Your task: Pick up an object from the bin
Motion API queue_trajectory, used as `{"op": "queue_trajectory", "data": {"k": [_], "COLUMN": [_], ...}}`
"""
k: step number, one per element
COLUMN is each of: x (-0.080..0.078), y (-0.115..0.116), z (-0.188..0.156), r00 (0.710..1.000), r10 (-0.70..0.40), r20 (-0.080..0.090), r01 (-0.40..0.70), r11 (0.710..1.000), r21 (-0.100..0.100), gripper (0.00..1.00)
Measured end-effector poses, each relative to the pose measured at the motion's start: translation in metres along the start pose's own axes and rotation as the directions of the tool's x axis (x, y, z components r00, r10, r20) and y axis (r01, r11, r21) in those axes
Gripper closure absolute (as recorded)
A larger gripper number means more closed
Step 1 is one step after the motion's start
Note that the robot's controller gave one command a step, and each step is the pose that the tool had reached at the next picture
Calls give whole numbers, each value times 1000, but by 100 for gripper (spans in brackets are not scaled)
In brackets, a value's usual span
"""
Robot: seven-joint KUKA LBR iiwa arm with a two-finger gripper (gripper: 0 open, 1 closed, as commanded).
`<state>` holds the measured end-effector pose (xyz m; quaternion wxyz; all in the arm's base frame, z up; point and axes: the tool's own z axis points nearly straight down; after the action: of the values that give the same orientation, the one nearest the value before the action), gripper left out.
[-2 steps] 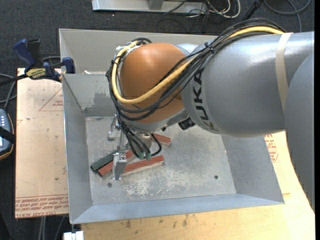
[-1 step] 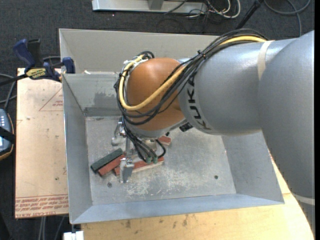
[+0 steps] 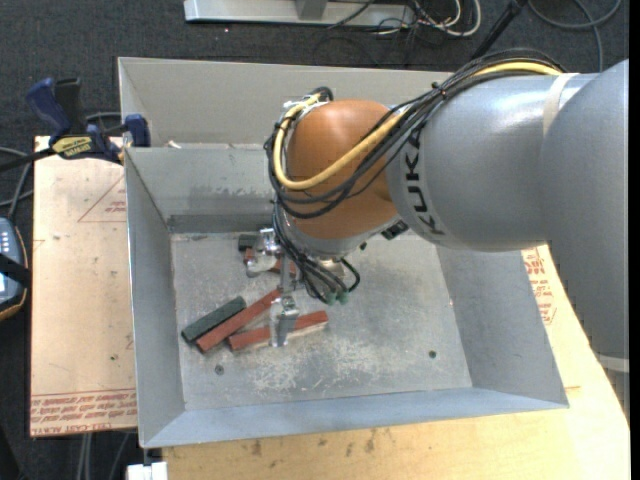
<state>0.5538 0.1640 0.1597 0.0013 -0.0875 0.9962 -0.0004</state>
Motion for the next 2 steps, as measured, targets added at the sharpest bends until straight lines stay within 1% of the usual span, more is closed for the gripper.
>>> {"op": "queue_trajectory", "data": {"k": [1, 2], "x": [12, -3], "y": [6, 5], "z": [44, 72], "r00": [1000, 978], "r10": [23, -208], "r20": [-1, 10], "r01": [-23, 208], "r11": [1000, 978], "r21": [-2, 1], "gripper": [0, 0]}}
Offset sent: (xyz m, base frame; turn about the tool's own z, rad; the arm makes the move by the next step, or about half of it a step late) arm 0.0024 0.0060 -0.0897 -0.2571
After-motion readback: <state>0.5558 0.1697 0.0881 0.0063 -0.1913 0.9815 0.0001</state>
